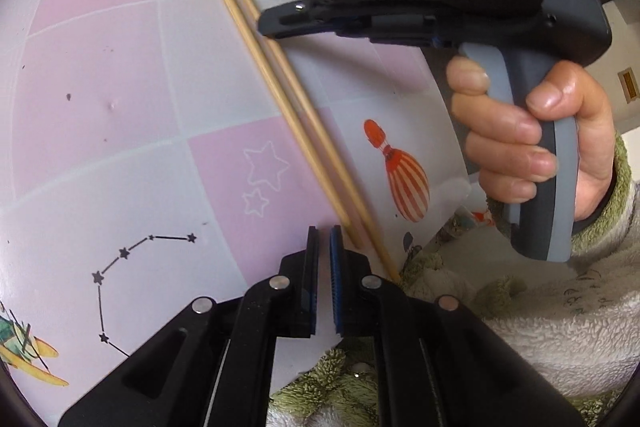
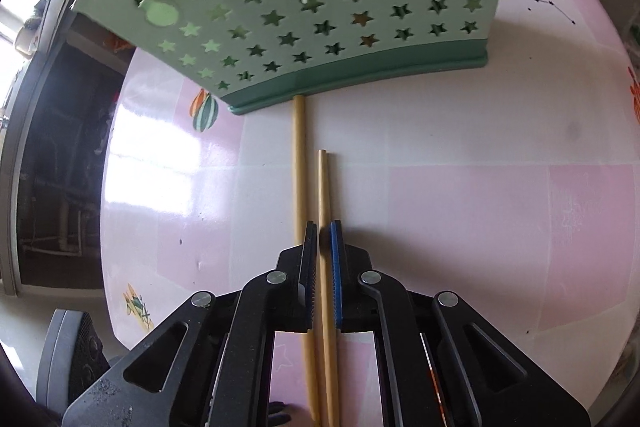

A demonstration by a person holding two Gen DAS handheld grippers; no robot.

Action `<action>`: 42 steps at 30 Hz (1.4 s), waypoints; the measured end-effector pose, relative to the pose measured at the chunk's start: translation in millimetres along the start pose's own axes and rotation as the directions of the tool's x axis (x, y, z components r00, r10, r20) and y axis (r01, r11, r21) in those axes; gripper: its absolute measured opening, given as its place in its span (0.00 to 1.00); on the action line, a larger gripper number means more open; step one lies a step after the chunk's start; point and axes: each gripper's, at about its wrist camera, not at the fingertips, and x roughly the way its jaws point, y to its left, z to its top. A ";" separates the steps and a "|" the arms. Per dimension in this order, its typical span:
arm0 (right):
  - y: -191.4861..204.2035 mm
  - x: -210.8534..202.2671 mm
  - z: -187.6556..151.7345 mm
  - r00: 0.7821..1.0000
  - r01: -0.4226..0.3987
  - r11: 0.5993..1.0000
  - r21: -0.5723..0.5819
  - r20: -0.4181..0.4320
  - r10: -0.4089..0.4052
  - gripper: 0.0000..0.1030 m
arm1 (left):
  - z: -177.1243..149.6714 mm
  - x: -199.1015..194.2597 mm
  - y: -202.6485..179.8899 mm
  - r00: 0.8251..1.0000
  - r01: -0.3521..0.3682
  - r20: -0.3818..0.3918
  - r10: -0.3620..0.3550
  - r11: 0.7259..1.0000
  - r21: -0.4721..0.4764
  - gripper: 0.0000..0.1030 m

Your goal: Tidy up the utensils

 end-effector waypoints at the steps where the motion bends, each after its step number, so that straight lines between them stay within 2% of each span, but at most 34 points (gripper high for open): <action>1: -2.9 0.9 -0.1 1.000 0.003 1.000 0.011 0.004 -0.003 0.04 | 1.4 -2.1 3.7 1.000 -0.003 0.011 0.003 1.000 -0.019 0.05; 8: -8.0 -4.2 -3.0 0.998 0.029 0.998 -0.052 0.059 -0.026 0.04 | 13.3 -13.7 19.1 0.993 -0.054 0.098 0.064 0.993 -0.108 0.06; 10: -26.1 -22.8 -16.0 0.992 0.059 0.992 -0.112 0.114 -0.046 0.05 | 14.5 -21.4 23.6 0.984 -0.093 0.138 0.109 0.989 -0.116 0.07; 13: -14.9 -19.0 -30.3 0.981 0.110 0.968 -0.226 0.184 -0.069 0.06 | 18.4 -31.0 25.8 0.962 -0.155 0.204 0.182 0.978 -0.143 0.11; 16: -7.5 -17.5 -42.4 0.969 0.147 0.938 -0.314 0.238 -0.072 0.14 | 25.3 -42.4 28.0 0.945 -0.167 0.258 0.202 0.974 -0.151 0.21; 18: -4.7 -16.2 -47.1 0.962 0.158 0.927 -0.340 0.263 -0.068 0.17 | 30.0 -44.0 29.9 0.940 -0.176 0.267 0.213 0.972 -0.157 0.26; 22: -11.4 -17.9 -52.1 0.956 0.142 0.942 -0.305 0.291 -0.050 0.17 | 48.9 -43.7 24.2 0.928 -0.240 0.266 0.259 0.965 -0.104 0.34; 28: -46.3 -27.4 -52.1 0.953 0.094 0.977 -0.191 0.301 -0.033 0.13 | 91.1 -31.8 21.0 0.891 -0.343 0.286 0.352 0.936 -0.083 0.36; 30: -56.6 -31.6 -52.1 0.952 0.079 0.983 -0.168 0.306 -0.024 0.11 | 102.9 -28.0 20.8 0.870 -0.395 0.291 0.398 0.916 -0.072 0.36; 34: -69.0 -32.8 -45.8 0.947 0.067 0.987 -0.149 0.321 -0.016 0.11 | 115.4 -15.1 15.1 0.841 -0.469 0.284 0.461 0.882 -0.043 0.36; 37: -68.9 -33.9 -43.9 0.943 0.074 0.985 -0.154 0.332 -0.018 0.11 | 121.3 -1.3 12.1 0.828 -0.507 0.265 0.494 0.861 -0.022 0.36; 38: -68.3 -32.4 -34.1 0.943 0.072 0.986 -0.153 0.332 -0.018 0.11 | 121.4 2.9 10.3 0.821 -0.523 0.263 0.508 0.852 -0.013 0.35; 42: -79.2 -38.0 -31.2 0.946 0.016 0.992 -0.125 0.324 0.026 0.11 | 121.1 12.4 3.5 0.787 -0.581 0.274 0.553 0.813 0.028 0.25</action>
